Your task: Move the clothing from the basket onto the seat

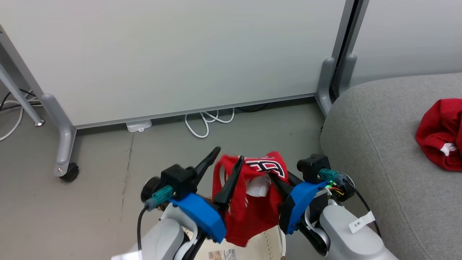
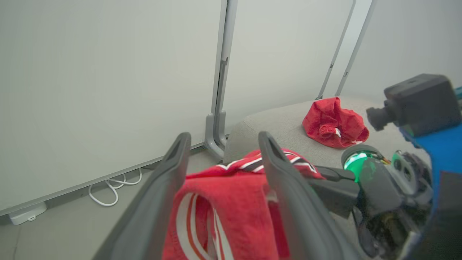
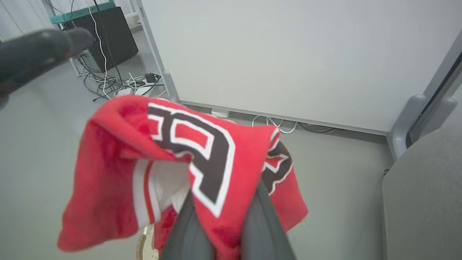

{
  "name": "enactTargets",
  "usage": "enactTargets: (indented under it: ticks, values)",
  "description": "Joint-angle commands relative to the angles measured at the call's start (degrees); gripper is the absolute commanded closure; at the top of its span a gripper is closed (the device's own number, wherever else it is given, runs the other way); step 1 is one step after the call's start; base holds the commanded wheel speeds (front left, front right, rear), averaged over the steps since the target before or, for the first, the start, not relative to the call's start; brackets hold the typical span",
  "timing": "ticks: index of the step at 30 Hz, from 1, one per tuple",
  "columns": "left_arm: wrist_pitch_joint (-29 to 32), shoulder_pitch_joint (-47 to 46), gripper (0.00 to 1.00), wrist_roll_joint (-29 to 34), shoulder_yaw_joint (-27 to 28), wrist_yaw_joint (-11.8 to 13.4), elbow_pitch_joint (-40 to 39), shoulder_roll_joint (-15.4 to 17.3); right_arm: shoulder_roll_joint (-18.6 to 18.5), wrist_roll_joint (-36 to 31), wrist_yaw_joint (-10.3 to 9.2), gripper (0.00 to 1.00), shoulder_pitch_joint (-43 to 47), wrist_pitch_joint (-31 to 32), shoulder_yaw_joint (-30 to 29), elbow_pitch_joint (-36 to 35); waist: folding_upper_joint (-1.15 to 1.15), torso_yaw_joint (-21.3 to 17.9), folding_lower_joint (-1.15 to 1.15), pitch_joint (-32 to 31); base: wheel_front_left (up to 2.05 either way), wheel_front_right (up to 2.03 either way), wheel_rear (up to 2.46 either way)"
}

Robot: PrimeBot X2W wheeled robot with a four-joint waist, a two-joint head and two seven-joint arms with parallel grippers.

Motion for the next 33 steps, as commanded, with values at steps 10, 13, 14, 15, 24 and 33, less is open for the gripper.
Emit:
enactTargets:
  ticks: [10,13,14,15,24,33]
  values:
    - [-0.27,15.41,0.0,11.1,14.03,-0.41,-8.56,1.52,-0.11,-1.58,0.01,1.0,0.54,-0.74,-2.66,-0.59,0.0,0.57,0.0,0.25,0.0,0.0,0.0]
    - [-0.27,18.16,0.0,12.89,16.78,-0.45,-9.85,1.37,-0.11,-1.87,0.01,1.0,0.89,-0.57,-3.33,-0.76,0.0,0.71,0.0,0.29,0.0,0.0,0.0]
    - [-0.28,18.9,0.0,13.38,17.6,-0.43,-10.2,1.18,-0.11,-1.99,0.02,1.0,0.96,-0.49,-3.53,-0.79,0.0,0.75,0.0,0.31,0.0,0.0,0.0]
    - [-0.28,20.64,0.0,14.54,19.12,-0.41,-11.42,0.89,-0.11,-2.23,0.01,1.0,1.19,-0.29,-4.26,-0.89,0.0,0.87,0.0,0.4,0.0,0.0,0.0]
    - [-0.28,21.91,0.0,15.51,19.79,-0.43,-12.32,0.21,-0.11,-3.02,0.01,1.0,1.7,0.16,-5.54,-1.29,0.0,0.88,0.0,0.45,0.0,0.0,0.0]
    - [-0.28,21.6,0.0,15.59,19.37,-0.44,-12.02,0.12,-0.11,-3.32,0.01,1.0,2.46,0.71,-6.2,-1.75,0.0,-0.15,0.0,0.06,0.0,0.0,0.0]
